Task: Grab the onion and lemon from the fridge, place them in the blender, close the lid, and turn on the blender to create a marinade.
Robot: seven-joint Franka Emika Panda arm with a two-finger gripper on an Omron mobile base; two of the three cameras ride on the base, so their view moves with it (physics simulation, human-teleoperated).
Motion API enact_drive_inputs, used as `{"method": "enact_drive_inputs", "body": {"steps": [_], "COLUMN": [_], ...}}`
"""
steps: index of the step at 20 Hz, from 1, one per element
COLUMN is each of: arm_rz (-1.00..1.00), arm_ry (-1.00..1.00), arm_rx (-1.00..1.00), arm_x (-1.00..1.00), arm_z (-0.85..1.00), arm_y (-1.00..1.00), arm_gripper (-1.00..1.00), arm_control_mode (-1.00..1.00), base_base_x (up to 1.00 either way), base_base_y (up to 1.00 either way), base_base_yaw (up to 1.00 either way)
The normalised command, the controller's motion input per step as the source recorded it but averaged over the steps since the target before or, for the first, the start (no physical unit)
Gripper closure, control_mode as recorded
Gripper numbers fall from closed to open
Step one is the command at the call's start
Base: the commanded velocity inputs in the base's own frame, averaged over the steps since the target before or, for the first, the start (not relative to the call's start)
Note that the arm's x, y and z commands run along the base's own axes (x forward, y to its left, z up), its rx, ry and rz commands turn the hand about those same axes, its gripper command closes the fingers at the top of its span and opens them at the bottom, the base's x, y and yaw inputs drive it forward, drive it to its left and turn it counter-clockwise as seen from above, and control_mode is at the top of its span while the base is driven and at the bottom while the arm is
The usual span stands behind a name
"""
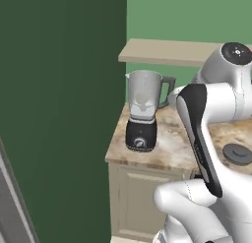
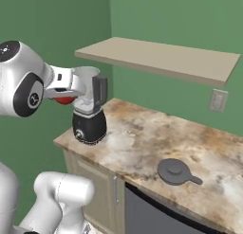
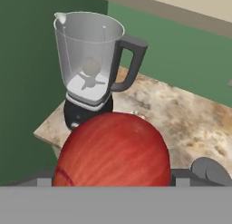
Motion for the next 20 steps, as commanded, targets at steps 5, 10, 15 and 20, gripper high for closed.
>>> {"method": "enact_drive_inputs", "body": {"steps": [5, 10, 15, 20], "arm_rz": [0.0, 0.0, 0.0, 0.0], "arm_ry": [0.0, 0.0, 0.0, 0.0], "arm_rx": [0.0, 0.0, 0.0, 0.0], "arm_x": [0.0, 0.0, 0.0, 0.0], "arm_z": [0.0, 0.0, 0.0, 0.0], "arm_y": [0.0, 0.0, 0.0, 0.0], "arm_gripper": [1.0, 1.0, 1.0, 1.0], "arm_control_mode": [1.0, 1.0, 1.0, 1.0], "base_base_x": [0.34, 0.34, 0.42, 0.5], "base_base_y": [0.0, 0.18, 0.23, 0.15], "base_base_yaw": [-0.15, -0.14, -0.13, -0.12]}}
